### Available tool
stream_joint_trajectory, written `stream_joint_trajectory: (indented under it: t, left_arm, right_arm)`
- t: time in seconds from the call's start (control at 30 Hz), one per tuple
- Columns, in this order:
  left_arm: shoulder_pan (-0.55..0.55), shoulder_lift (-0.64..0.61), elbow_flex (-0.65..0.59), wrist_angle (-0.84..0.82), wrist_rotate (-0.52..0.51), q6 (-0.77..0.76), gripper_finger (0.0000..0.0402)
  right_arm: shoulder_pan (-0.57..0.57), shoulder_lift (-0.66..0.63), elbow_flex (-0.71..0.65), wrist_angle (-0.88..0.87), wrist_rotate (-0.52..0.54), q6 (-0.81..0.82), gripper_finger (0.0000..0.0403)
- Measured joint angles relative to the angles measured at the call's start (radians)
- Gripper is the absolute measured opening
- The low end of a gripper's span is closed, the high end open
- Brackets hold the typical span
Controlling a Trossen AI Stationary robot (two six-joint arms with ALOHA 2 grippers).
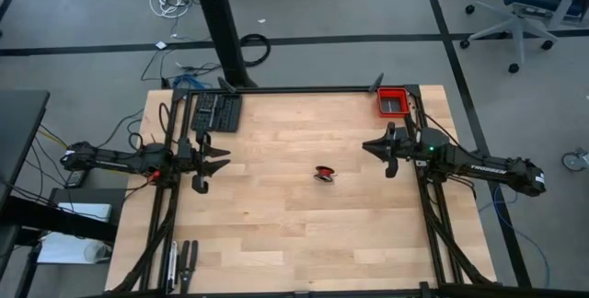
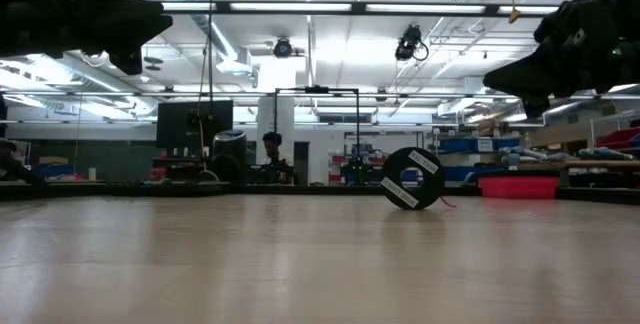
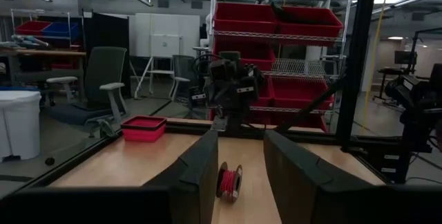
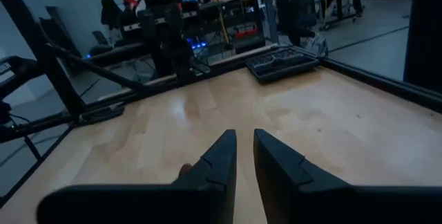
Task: Coil cords
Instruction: Uncoil the red wire from the black spool
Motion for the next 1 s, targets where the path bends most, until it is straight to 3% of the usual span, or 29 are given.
stream_joint_trajectory:
  t: [0.33, 0.73, 1.0]
  left_arm:
    - [0.000, 0.000, 0.000, 0.001, 0.000, 0.000, 0.0122]
    - [0.000, 0.000, 0.000, 0.001, 0.000, -0.008, 0.0122]
    - [0.001, 0.023, 0.022, -0.035, -0.062, -0.216, 0.0122]
  right_arm:
    - [0.000, 0.000, 0.000, 0.089, -0.010, 0.020, 0.0052]
    - [0.001, 0.004, 0.000, 0.098, -0.134, 0.112, 0.0052]
    - [0.099, 0.144, 0.061, 0.048, -0.115, 0.123, 0.0052]
